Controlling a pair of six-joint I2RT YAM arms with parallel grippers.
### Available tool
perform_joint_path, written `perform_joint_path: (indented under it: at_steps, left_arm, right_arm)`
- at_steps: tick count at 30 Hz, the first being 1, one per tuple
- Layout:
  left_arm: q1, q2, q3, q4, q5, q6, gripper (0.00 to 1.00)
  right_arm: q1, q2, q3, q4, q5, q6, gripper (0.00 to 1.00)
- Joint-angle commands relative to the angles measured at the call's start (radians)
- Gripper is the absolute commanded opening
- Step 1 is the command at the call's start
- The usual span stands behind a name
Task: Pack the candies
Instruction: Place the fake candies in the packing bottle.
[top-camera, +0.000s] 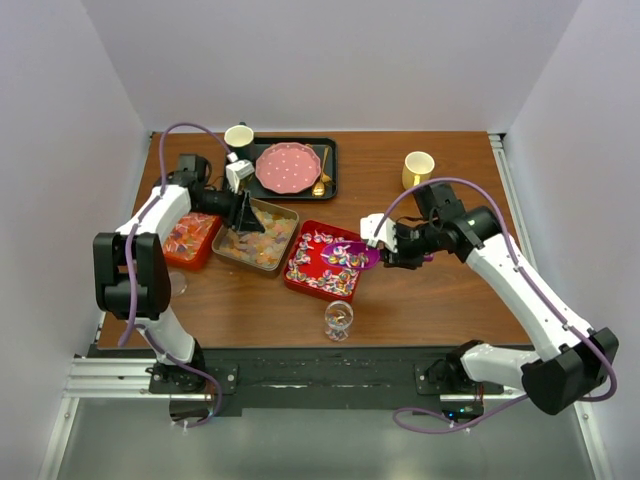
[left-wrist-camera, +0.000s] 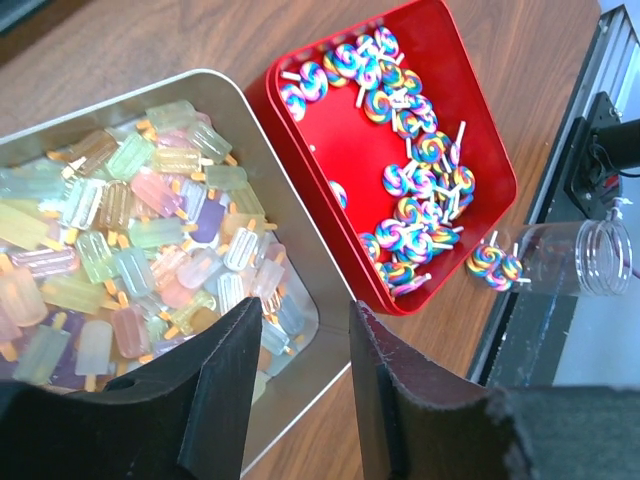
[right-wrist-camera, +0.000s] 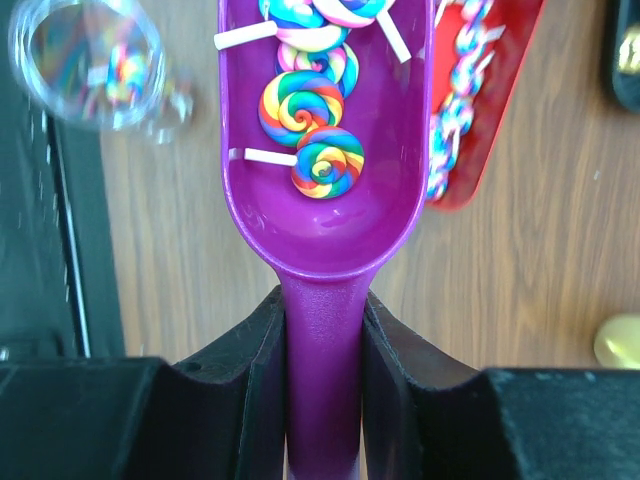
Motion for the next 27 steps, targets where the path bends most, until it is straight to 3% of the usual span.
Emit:
perform_joint_path:
  at_steps: [1,8,27]
  left_arm:
    - [-0.004,-0.018,0.019,0.076,0.018,-0.046,0.44]
    - [-0.006,-0.059,-0.044,0.159,-0.031,-0.086,0.45]
    - [-0.006,-0.127,-0.144,0.240,-0.028,-0.107,0.45]
  right_arm:
    - [0.005,-0.006,0.094,-0.233,0.109,-0.145,0.00]
    - [0.101,-0.008,0.131,-0.347,0.273,-0.237,0.00]
    - [0.365,0.064,0.186,-0.422,0.511,-0.214,0.00]
